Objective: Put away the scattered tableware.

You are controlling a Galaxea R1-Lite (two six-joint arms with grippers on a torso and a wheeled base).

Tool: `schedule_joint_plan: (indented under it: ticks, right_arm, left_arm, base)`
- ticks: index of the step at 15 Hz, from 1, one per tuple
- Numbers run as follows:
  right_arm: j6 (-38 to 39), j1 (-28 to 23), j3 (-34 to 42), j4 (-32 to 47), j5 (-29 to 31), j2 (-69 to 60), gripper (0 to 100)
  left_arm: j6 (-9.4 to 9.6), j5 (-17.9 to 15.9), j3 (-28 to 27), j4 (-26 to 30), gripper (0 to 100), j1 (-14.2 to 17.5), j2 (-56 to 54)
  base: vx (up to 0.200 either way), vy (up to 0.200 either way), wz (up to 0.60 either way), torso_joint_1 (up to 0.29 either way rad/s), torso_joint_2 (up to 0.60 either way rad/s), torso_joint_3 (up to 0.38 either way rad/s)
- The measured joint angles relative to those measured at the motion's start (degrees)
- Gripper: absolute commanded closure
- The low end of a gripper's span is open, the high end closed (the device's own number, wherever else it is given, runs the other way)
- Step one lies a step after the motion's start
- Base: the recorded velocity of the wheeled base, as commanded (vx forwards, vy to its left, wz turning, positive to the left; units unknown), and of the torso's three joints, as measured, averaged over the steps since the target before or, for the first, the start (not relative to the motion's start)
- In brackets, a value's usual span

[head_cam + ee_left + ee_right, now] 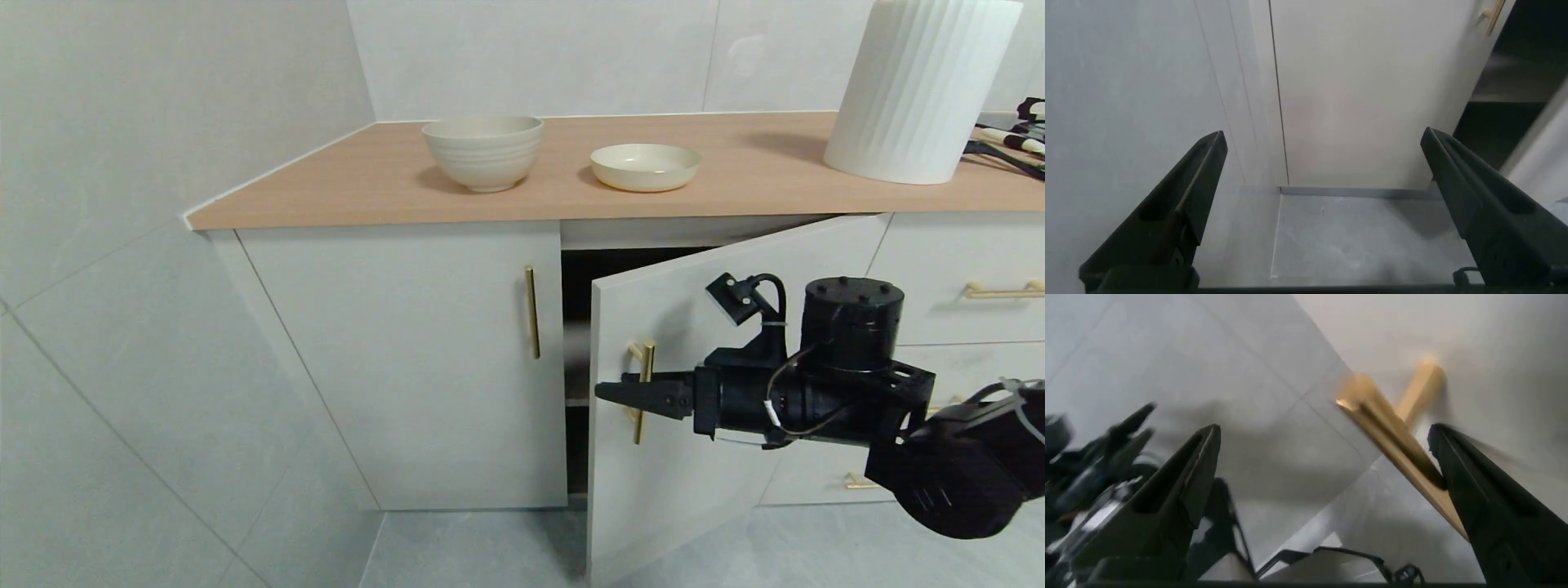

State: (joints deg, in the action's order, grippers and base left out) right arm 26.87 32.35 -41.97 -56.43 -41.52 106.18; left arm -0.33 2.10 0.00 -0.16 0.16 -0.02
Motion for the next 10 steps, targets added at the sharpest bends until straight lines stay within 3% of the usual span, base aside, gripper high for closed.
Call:
schedule_joint_plan:
  ticks: [6, 10]
  right_arm:
    - [-0.24, 0.28, 8.22, -6.24, -2.95, -2.93, 0]
    - [-0.32, 0.28, 10.30, -7.38, -3.74, -3.27, 0]
  left_arm:
    - [2.56, -0.57, -0.55, 0.02, 0, 0.02, 0.00]
    - [3.96, -7.68, -9.64, 2.36, 0, -0.09, 4.79]
  base:
    - [0.000, 0.000, 0.00, 0.000, 0.00, 0.000]
    - [0.000, 0.000, 0.00, 0.000, 0.00, 0.000]
